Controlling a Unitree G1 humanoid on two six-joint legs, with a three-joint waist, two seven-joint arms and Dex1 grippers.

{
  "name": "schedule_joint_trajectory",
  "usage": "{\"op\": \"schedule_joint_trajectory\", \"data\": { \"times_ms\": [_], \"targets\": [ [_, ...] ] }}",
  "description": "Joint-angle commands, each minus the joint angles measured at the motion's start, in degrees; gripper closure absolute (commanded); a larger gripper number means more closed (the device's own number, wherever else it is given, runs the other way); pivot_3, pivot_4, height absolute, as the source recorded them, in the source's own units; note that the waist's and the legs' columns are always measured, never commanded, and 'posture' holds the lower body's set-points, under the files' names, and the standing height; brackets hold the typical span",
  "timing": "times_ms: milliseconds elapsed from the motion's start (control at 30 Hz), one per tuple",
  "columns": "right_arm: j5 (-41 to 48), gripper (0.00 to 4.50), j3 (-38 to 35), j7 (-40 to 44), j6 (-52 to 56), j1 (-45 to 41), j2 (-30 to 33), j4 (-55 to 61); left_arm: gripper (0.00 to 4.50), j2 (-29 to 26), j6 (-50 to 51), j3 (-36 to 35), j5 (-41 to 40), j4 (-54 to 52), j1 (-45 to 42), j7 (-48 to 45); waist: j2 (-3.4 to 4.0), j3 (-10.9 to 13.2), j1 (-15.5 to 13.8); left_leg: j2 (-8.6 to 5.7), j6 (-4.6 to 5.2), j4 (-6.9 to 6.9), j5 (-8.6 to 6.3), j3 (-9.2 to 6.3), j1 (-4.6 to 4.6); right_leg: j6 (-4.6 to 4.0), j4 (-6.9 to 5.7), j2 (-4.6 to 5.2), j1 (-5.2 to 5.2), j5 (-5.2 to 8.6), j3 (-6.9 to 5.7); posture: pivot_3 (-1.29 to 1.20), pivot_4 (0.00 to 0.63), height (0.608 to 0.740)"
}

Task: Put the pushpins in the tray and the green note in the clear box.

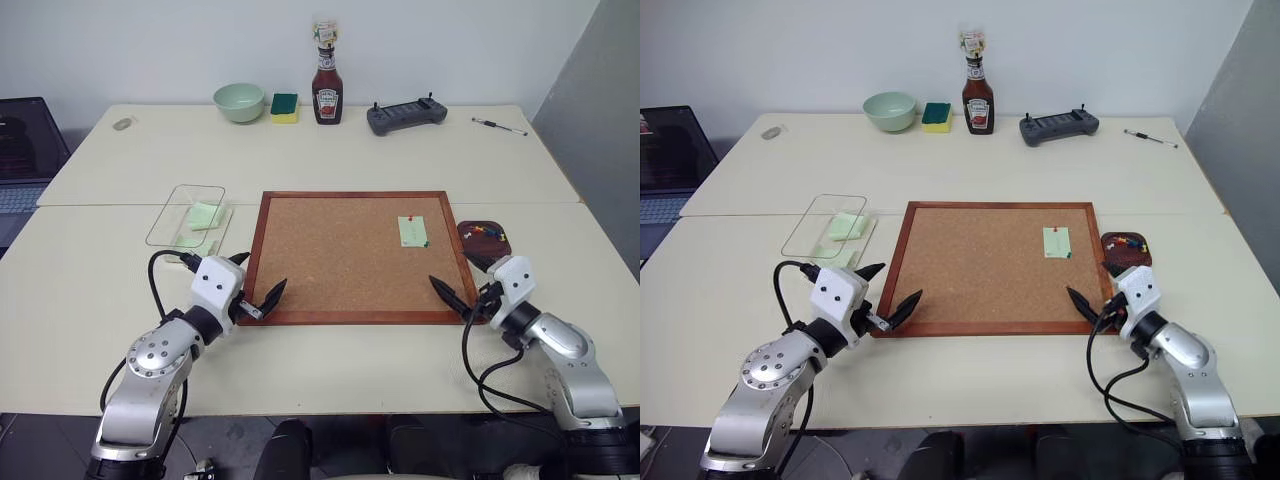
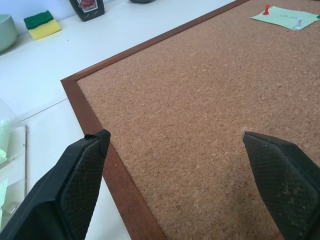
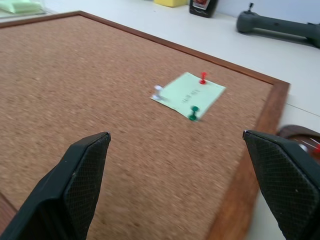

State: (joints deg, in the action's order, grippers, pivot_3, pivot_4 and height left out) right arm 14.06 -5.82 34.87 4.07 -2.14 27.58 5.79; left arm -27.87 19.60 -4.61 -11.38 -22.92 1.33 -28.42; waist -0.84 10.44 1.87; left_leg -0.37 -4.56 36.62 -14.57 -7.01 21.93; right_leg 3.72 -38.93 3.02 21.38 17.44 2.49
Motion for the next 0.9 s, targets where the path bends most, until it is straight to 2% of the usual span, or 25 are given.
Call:
{"op": "schedule_joint_trajectory", "data": {
  "times_ms": [33,367,533,600,667,900],
  "targets": [
    [-0.1,0.00,-1.0,-0.3,-1.4,-1.1,0.1,0.8,0.01,-0.6,0.5,-0.8,-1.3,-1.8,-1.6,-0.8,0.00,0.0,0.0,0.00,0.00,0.00,0.00,0.01,0.00,0.00,0.00,0.00,0.00,0.00,0.01,0.00,0.150,0.740],
    [-0.2,0.00,-0.3,-0.1,-1.7,-0.9,-0.5,1.1,0.01,-1.1,5.4,-1.0,-2.9,-2.3,-6.8,-0.1,0.00,0.0,0.0,-0.01,0.00,0.00,0.00,0.00,0.00,0.00,0.00,0.00,-0.01,0.00,0.00,0.00,0.150,0.740],
    [-0.3,0.00,-0.9,-1.0,-2.3,-0.2,-1.1,1.3,0.01,-1.6,4.0,1.0,-4.6,-1.3,-9.5,-4.3,0.00,0.0,0.0,-0.01,0.00,0.00,0.00,0.00,0.00,0.00,0.00,0.00,0.00,0.00,0.00,0.00,0.150,0.740],
    [-0.4,0.00,-0.8,-1.6,-1.9,0.3,-1.4,2.4,0.36,-1.7,3.9,1.5,-5.8,-0.2,-11.2,-6.4,0.00,0.0,0.0,-0.01,0.00,0.00,0.00,0.00,0.01,0.00,0.00,0.00,0.00,0.00,-0.01,0.00,0.150,0.740],
    [-0.3,0.00,-0.8,-1.8,-1.5,1.2,-1.4,4.1,0.52,-1.4,3.8,2.7,-6.2,1.7,-13.4,-8.0,0.00,0.0,-0.1,-0.02,0.00,0.00,0.00,0.00,0.01,0.00,0.00,0.00,0.00,0.00,0.00,0.00,0.150,0.740],
    [0.3,0.00,-0.9,-3.2,-0.2,4.7,-1.6,9.0,1.74,0.7,0.5,7.9,-5.3,12.4,-20.8,-13.4,0.00,0.0,0.0,-0.04,0.00,0.01,0.00,0.04,0.00,0.00,0.00,0.01,-0.01,0.00,0.03,0.00,0.150,0.740]
  ]
}}
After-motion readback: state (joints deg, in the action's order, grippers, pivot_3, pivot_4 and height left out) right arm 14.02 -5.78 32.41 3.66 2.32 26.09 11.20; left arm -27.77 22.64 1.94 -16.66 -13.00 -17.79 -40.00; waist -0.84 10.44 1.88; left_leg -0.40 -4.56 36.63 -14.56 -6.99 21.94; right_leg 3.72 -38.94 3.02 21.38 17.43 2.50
